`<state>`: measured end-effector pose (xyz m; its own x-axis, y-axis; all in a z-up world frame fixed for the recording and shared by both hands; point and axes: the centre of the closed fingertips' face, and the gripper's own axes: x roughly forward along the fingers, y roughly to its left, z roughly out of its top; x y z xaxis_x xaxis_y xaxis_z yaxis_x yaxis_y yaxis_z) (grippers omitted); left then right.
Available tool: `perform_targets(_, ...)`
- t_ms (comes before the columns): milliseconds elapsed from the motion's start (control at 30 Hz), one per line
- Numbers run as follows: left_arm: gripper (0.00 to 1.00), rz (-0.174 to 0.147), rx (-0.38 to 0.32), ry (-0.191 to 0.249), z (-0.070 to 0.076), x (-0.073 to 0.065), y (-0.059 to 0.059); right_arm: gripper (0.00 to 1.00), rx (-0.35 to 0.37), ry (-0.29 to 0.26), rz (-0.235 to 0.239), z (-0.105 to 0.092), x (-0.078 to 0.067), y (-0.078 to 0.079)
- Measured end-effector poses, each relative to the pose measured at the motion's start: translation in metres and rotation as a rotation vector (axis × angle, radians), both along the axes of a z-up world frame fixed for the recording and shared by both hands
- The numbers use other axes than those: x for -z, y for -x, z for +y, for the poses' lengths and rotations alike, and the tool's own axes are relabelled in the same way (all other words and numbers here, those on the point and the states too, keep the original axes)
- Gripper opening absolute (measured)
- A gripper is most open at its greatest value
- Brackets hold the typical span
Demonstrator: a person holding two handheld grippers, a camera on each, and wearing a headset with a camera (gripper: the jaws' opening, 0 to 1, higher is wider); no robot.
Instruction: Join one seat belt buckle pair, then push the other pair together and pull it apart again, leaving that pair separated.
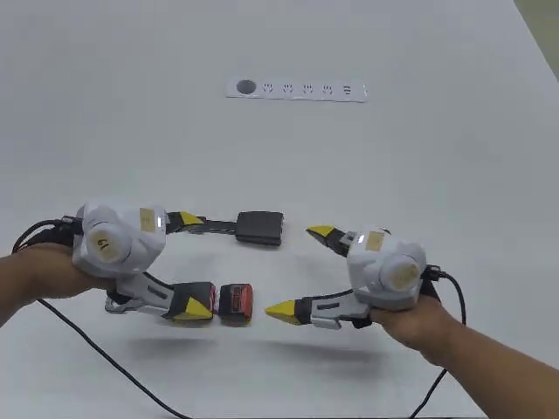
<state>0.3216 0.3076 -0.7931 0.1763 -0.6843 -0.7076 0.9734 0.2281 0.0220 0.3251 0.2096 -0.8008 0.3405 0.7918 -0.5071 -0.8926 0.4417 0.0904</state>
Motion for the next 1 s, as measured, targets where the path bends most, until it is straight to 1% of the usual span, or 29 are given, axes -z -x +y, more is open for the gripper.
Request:
perform_targets(33, 0.84, -0.011, 0.002, 0.001, -0.004, -0.002, -0.004, 0.87, 0.013, 0.0, -0.005, -0.009, -0.002, -0.005)
perform_targets(100, 0.84, -0.028, 0.016, -0.002, -0.009, -0.005, -0.009, 0.87, 0.03, 0.02, -0.013, -0.022, -0.002, -0.011)
perform_targets(167, 0.84, -0.03, 0.018, -0.005, -0.013, -0.006, -0.014, 0.88, 0.042, 0.029, -0.01, -0.035, -0.003, -0.016)
perform_targets(200, 0.84, -0.03, 0.021, -0.004, -0.016, -0.008, -0.016, 0.88, 0.046, 0.031, -0.02, -0.042, -0.005, -0.019)
perform_targets(267, 0.83, -0.041, 0.032, -0.004, -0.021, -0.01, -0.02, 0.86, 0.04, 0.033, -0.049, -0.052, -0.008, -0.024)
perform_targets(367, 0.83, -0.043, 0.024, 0.004, -0.028, -0.014, -0.03, 0.85, 0.053, 0.041, -0.041, -0.068, -0.008, -0.032)
perform_targets(433, 0.83, -0.046, 0.019, 0.011, -0.033, -0.016, -0.037, 0.85, 0.052, 0.05, -0.045, -0.079, -0.008, -0.036)
perform_targets(467, 0.83, -0.05, 0.019, 0.009, -0.035, -0.016, -0.041, 0.84, 0.046, 0.06, -0.04, -0.085, -0.006, -0.037)
perform_targets(533, 0.83, -0.053, 0.027, 0.004, -0.039, -0.016, -0.046, 0.84, 0.039, 0.077, -0.035, -0.093, -0.002, -0.039)
perform_targets(600, 0.82, -0.051, 0.036, 0.001, -0.042, -0.015, -0.051, 0.84, 0.033, 0.1, -0.026, -0.105, 0.005, -0.043)
perform_targets(733, 0.81, -0.051, 0.047, -0.015, -0.046, -0.009, -0.063, 0.84, 0.024, 0.115, -0.007, -0.115, 0.009, -0.045)
perform_targets(767, 0.81, -0.049, 0.047, -0.015, -0.047, -0.008, -0.065, 0.84, 0.014, 0.131, -0.004, -0.119, 0.012, -0.046)
perform_targets(833, 0.81, -0.043, 0.046, -0.013, -0.049, -0.004, -0.071, 0.83, 0.007, 0.135, 0.006, -0.123, 0.015, -0.047)
perform_targets(900, 0.8, -0.029, 0.045, -0.02, -0.05, 0.002, -0.075, 0.83, 0.0, 0.142, 0.021, -0.126, 0.019, -0.048)
perform_targets(967, 0.79, -0.022, 0.055, -0.026, -0.051, 0.007, -0.076, 0.83, -0.006, 0.15, 0.024, -0.129, 0.022, -0.05)
perform_targets(1000, 0.78, -0.019, 0.06, -0.032, -0.051, 0.01, -0.076, 0.82, -0.01, 0.148, 0.034, -0.129, 0.023, -0.051)
